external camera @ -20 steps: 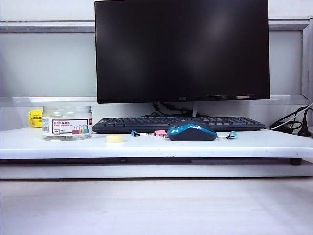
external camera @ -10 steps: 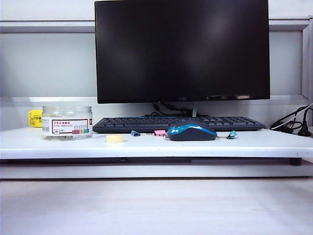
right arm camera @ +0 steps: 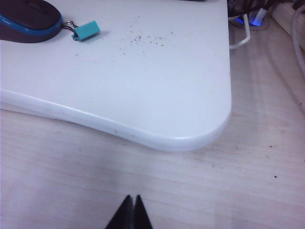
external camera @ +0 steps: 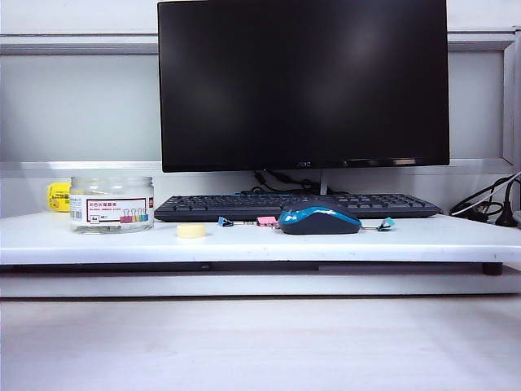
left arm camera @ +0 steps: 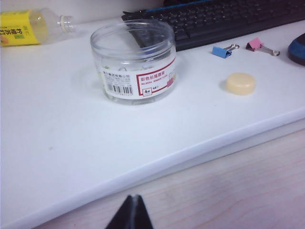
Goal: Pick up the clips with the largest number of clips of the same color on the table and place them in a round transparent plastic box.
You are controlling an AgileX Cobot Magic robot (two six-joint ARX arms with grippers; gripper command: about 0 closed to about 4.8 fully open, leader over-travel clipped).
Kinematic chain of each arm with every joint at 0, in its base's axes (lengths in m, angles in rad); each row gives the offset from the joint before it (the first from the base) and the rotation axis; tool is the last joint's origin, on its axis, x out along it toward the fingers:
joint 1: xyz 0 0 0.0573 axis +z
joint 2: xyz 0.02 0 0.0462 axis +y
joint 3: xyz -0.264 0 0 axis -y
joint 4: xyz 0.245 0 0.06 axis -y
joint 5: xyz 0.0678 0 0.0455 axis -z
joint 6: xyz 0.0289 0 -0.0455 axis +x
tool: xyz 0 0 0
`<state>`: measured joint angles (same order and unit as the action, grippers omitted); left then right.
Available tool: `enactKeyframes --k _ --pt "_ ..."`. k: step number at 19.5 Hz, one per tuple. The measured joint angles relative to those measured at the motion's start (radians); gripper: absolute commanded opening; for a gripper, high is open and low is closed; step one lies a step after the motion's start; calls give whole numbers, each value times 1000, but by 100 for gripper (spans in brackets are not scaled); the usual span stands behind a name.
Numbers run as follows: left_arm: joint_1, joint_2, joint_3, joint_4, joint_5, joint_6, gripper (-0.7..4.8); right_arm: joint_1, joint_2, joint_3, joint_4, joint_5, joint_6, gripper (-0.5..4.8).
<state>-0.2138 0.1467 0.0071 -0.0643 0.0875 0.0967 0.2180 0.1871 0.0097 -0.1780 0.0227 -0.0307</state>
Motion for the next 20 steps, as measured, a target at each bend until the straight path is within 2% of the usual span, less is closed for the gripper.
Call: enactKeyframes --k 8,14,20 --pt "2 0 0 0 0 0 -5 -16 0 0 0 0 0 -4" --pt "147 0 0 0 2 0 -5 -150 0 0 0 3 0 -4" --pt "175 0 0 0 0 0 -4 -154 1 0 0 2 0 -4"
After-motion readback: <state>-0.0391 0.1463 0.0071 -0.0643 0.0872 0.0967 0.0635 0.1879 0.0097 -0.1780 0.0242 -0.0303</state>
